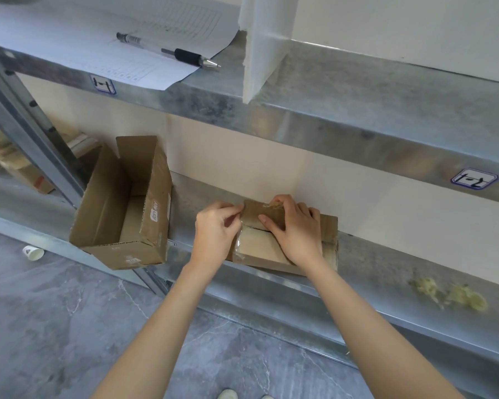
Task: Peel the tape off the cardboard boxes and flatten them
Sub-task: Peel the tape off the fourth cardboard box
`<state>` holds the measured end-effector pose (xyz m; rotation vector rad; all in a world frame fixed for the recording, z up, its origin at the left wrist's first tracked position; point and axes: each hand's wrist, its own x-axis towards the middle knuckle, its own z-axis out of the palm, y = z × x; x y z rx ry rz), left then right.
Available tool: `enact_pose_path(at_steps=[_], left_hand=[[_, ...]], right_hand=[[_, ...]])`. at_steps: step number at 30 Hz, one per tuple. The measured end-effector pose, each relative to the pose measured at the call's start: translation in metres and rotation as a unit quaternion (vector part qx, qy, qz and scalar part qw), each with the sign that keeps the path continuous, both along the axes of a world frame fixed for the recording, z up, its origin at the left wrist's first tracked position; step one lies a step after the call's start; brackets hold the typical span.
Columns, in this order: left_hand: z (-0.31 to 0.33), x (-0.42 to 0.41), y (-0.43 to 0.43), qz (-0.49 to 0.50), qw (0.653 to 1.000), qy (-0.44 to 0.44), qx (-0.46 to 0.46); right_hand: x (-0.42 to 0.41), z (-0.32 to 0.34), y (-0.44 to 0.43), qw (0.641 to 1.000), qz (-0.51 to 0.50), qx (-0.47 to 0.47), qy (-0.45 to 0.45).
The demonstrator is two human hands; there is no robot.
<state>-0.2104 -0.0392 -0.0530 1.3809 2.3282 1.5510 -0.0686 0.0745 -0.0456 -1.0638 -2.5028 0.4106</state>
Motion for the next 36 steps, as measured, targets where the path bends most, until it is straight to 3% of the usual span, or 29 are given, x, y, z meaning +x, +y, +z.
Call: enact_pose_path(at_steps=[12,16,22,32,36], left_hand=[[-0.015,-0.018,-0.044,-0.003,0.995,0.094,-0.042],[-0.015,-0.015,-0.047,-0.041,0.998,0.048,0.0],[-0.014,-0.004,-0.04,-0.087,0.992,-0.089,0.003],[-0.02,-0.001,-0.044,-0.113,0.973,-0.203,-0.016],[-0.015,0.001,-0.038,-0.08,0.978,-0.194,-0.009]], right_hand=[[-0.006,0.001,0.012,0.999,-0.002,-0.031,-0.031],[-0.007,0.0,0.014,0.999,-0.005,-0.034,-0.032],[-0.007,0.001,0.013,0.999,-0.008,-0.03,-0.029],[-0.009,-0.001,0.016,0.999,-0.009,-0.035,-0.032],[-0.009,0.001,0.016,0.999,-0.007,-0.038,-0.034]])
